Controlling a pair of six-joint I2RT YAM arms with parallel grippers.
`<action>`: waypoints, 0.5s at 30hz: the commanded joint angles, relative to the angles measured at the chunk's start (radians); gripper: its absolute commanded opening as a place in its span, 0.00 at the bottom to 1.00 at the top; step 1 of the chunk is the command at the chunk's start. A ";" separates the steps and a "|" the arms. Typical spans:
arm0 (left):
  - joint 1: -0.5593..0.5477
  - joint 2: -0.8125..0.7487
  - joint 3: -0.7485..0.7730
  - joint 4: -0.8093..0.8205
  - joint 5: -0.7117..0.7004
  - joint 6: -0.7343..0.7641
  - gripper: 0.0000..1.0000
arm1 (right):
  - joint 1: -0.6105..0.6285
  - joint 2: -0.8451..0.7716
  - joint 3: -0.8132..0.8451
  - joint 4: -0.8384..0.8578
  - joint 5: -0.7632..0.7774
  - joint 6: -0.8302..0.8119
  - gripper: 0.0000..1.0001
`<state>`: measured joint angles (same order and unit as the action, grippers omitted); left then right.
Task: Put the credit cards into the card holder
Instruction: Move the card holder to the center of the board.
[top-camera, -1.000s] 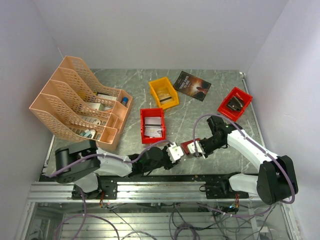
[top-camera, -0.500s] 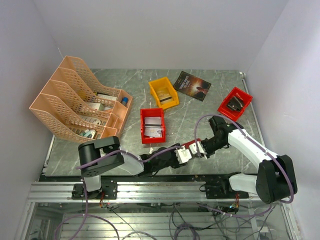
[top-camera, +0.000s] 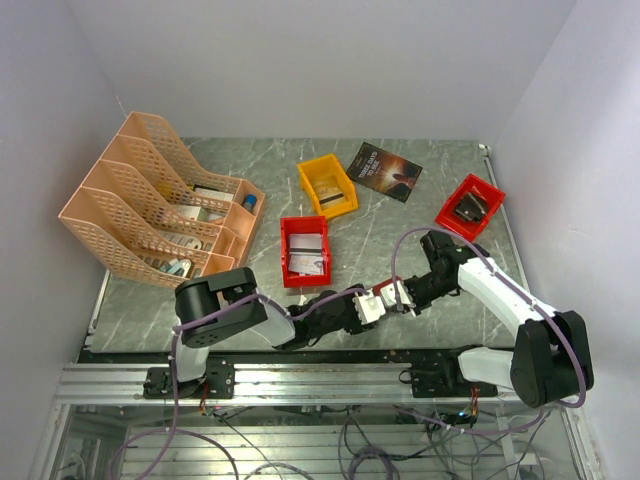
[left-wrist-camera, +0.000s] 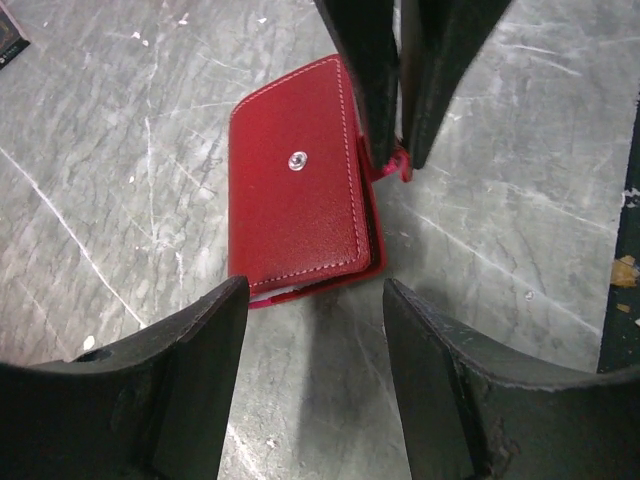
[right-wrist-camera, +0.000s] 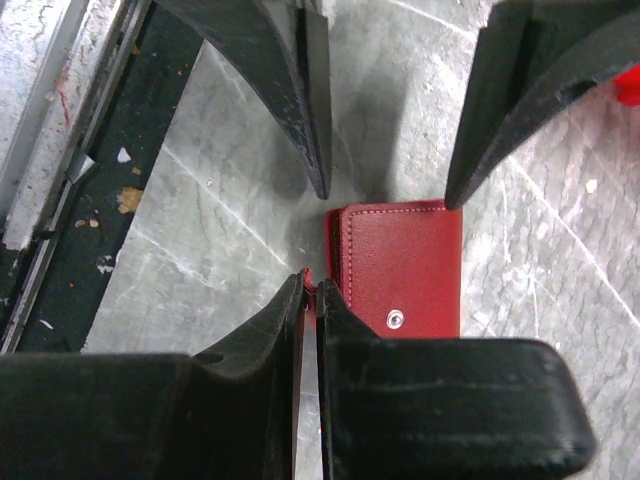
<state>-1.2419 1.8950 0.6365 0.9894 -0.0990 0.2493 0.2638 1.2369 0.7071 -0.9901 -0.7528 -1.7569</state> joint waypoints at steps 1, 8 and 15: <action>0.019 0.012 0.010 0.148 0.040 -0.035 0.67 | 0.012 -0.011 0.028 -0.039 -0.053 -0.041 0.02; 0.038 0.014 -0.009 0.216 0.065 -0.058 0.67 | 0.000 -0.007 0.029 -0.052 -0.063 -0.057 0.02; 0.044 0.040 -0.001 0.237 0.074 -0.075 0.66 | -0.010 -0.012 0.032 -0.058 -0.071 -0.065 0.02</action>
<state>-1.2064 1.9129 0.6285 1.1046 -0.0586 0.1993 0.2626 1.2369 0.7177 -1.0233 -0.7952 -1.7962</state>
